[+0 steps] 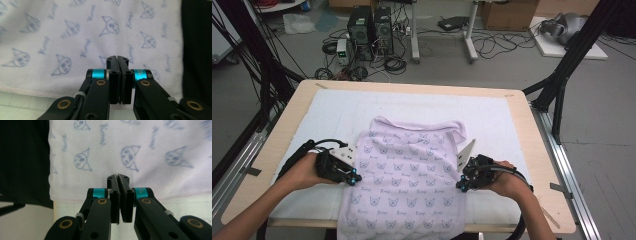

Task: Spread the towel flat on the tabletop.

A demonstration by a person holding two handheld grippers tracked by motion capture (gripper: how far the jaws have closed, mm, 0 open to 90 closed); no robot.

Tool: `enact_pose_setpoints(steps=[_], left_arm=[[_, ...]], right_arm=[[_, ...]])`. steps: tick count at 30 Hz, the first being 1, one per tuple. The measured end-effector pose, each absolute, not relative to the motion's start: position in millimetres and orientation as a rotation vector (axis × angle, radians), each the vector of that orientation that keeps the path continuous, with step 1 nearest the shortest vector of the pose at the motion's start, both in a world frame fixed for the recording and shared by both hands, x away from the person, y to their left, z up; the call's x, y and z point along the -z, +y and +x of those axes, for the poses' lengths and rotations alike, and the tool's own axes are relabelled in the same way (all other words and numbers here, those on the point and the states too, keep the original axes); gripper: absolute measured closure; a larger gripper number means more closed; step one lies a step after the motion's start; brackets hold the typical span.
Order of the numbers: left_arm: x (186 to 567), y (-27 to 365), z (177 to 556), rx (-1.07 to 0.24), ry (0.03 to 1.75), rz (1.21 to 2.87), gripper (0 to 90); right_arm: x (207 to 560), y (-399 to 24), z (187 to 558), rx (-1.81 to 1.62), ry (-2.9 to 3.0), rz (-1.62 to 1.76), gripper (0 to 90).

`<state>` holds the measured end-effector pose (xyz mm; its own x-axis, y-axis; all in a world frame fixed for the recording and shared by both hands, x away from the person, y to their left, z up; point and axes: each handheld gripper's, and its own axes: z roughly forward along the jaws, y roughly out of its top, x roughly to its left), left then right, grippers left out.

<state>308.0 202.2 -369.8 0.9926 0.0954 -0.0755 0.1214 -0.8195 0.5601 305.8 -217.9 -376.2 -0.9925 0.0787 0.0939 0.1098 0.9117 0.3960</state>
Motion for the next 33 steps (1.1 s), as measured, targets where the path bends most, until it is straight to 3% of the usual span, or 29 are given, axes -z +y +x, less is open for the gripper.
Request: enact_pose_setpoints(steps=[11, 17, 19, 20, 26, 33], left_arm=[[334, 214, 281, 0.082, 0.015, 2.433, 88.2], [324, 218, 252, 0.312, -0.172, 2.289, 85.8], [327, 219, 252, 0.235, -0.137, 2.272, 56.3], [328, 220, 256, 0.209, -0.087, 2.296, 50.9], [343, 214, 281, 0.01, 0.084, 2.391, 52.7], [380, 196, 310, -0.024, 0.183, 2.542, 54.2]], right_arm=[[338, -248, 290, 0.857, -2.898, -0.103, 88.5], [330, -260, 263, 1.017, -2.648, 0.137, 86.3], [328, -267, 261, 1.109, -2.698, 0.059, 64.7], [328, -271, 265, 1.14, -2.713, -0.017, 66.0], [346, -251, 281, 0.911, -2.918, -0.159, 62.6], [375, -220, 303, 0.631, -3.084, -0.237, 62.4]])
